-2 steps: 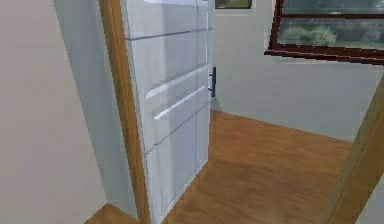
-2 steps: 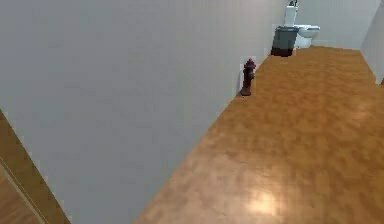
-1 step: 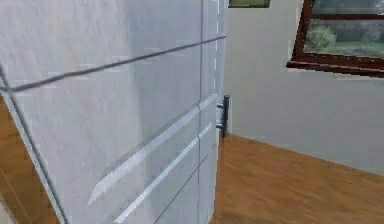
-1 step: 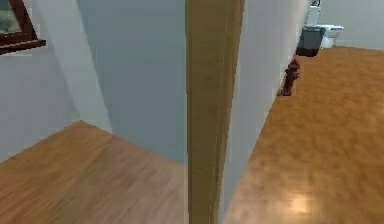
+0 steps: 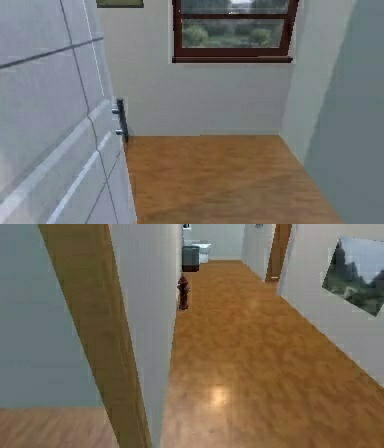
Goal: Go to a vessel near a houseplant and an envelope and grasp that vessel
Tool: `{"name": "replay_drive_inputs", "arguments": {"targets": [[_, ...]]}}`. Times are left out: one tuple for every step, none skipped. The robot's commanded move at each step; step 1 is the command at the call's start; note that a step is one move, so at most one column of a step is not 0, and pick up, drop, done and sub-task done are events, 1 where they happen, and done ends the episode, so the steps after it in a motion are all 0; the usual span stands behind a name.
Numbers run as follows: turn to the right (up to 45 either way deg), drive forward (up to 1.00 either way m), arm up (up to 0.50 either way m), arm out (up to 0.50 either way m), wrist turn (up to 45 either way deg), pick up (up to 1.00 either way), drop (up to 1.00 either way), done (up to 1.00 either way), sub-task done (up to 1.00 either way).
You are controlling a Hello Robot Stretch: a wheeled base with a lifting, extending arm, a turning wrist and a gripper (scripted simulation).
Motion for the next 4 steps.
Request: {"name": "replay_drive_inputs", "arguments": {"targets": [[0.0, 1.00, 0.00, 0.00, 0.0, 0.00, 0.00, 0.00, 0.00], [6.0, 0.00, 0.00, 0.00, 0.0, 0.00, 0.00, 0.00, 0.00], [0.0, 0.15, 0.00, 0.00, 0.0, 0.00, 0.00, 0.00, 0.00], [-30.0, 0.00, 0.00, 0.00, 0.0, 0.00, 0.00, 0.00, 0.00]]}}
